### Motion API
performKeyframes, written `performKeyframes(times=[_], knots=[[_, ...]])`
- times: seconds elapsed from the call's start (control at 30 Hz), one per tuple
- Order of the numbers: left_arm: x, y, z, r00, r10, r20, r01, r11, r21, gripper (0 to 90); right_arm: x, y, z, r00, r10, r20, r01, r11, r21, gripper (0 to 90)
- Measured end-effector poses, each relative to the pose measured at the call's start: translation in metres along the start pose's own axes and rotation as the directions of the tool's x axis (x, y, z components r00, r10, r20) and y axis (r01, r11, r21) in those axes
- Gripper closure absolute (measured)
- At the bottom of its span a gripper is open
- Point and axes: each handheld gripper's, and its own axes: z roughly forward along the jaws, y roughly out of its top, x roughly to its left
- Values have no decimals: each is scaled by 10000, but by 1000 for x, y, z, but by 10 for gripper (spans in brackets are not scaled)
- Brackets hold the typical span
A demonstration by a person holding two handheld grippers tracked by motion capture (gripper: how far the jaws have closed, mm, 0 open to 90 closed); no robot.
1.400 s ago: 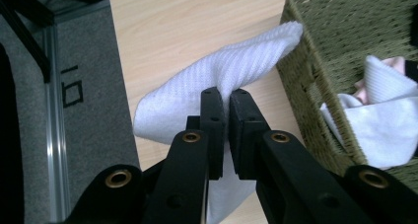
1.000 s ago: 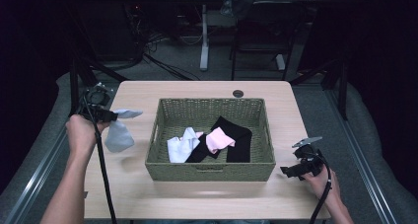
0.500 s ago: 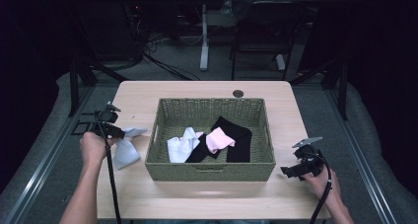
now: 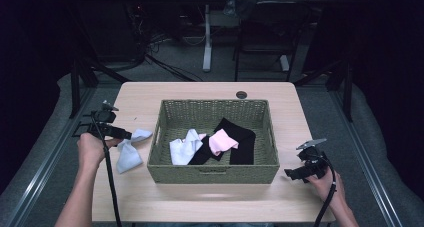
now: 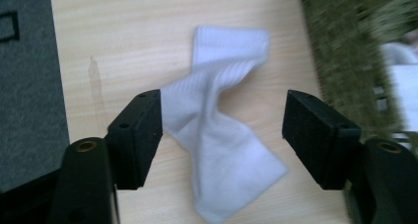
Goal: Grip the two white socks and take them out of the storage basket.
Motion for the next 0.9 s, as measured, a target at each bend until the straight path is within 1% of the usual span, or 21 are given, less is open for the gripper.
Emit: performKeyframes(times=[0.03, 0.07, 0.17, 0.2, 0.23, 0.27, 0.3, 0.33, 0.4, 0.43, 0.47, 0.5, 0.53, 0.6, 0.63, 0.7, 0.73, 0.77, 0.8, 0.83, 0.9], knots=[[-3, 2, -5, 10000, 79, 58, -79, 9999, -140, 297, 0, 0, 0, 10000, 0, 0, 0, 10000, 0, 4], [-7, 4, -11, 9998, 199, 65, -198, 9994, -269, 242, 0, 0, 0, 10000, -5, 42, 5, 10000, 11, 4], [-21, 10, -26, 9980, 598, 194, -587, 9969, -527, 202, -1, 0, -1, 9999, -18, 128, 18, 10000, 18, 4], [-30, 15, -34, 9956, 907, 249, -889, 9938, -661, 179, -1, 0, -1, 9999, -18, 117, 18, 10000, 4, 3], [-30, 15, -34, 9956, 907, 249, -889, 9938, -661, 166, -1, 0, -1, 9999, -18, 117, 18, 10000, 4, 3], [-40, 20, -40, 9926, 1178, 290, -1153, 9903, -770, 149, -1, 0, -1, 10000, 16, -17, -17, 9999, -109, 0], [-44, 22, -43, 9912, 1292, 276, -1266, 9885, -828, 149, -1, 0, -1, 10000, 1, -15, -1, 9999, -114, 0], [-44, 22, -43, 9912, 1292, 276, -1266, 9885, -828, 141, -1, 0, -1, 10000, 1, -15, -1, 9999, -114, 0], [-54, 27, -47, 9890, 1447, 291, -1413, 9852, -973, 120, -1, 0, -1, 10000, -32, -14, 32, 9999, -118, 0], [-58, 29, -48, 9873, 1555, 315, -1515, 9831, -1030, 106, -1, 0, -1, 10000, -65, 15, 65, 9999, -106, 0], [-67, 33, -50, 9842, 1740, 335, -1690, 9786, -1171, 86, 0, -1, -1, 10000, 46, 18, -46, 9996, -261, 0], [-67, 33, -50, 9842, 1740, 335, -1690, 9786, -1171, 76, 0, -1, -1, 10000, 46, 18, -46, 9996, -261, 0], [-72, 35, -50, 9815, 1875, 383, -1820, 9763, -1169, 68, -1, 0, -2, 10000, -97, 19, 97, 9999, -133, 0], [-83, 39, -48, 9778, 2045, 450, -1979, 9729, -1195, 64, -2, -1, -2, 10000, -90, -29, 90, 9999, -138, 0], [-88, 41, -47, 9744, 2189, 502, -2117, 9700, -1197, 59, -2, -1, -2, 10000, -58, -60, 57, 9998, -176, 0], [-103, 44, -43, 9646, 2561, 624, -2472, 9611, -1236, 59, -2, -1, -1, 10000, 5, -94, -6, 9999, -117, 0], [-103, 44, -43, 9646, 2561, 624, -2472, 9611, -1236, 59, -2, -1, -1, 10000, 5, -94, -6, 9999, -117, 0], [-112, 46, -39, 9584, 2767, 693, -2670, 9557, -1235, 59, -2, -1, -1, 9999, 25, -155, -27, 9999, -124, 0], [-112, 46, -39, 9584, 2767, 693, -2670, 9557, -1235, 59, -2, -1, -1, 9999, 25, -155, -27, 9999, -124, 0], [-120, 48, -35, 9541, 2897, 761, -2784, 9514, -1314, 59, -2, -1, -2, 10000, 17, -41, -18, 9999, -157, 0], [-124, 48, -32, 9537, 2893, 823, -2764, 9508, -1400, 59, -2, -1, -2, 10000, 26, -41, -27, 9998, -196, 0]])
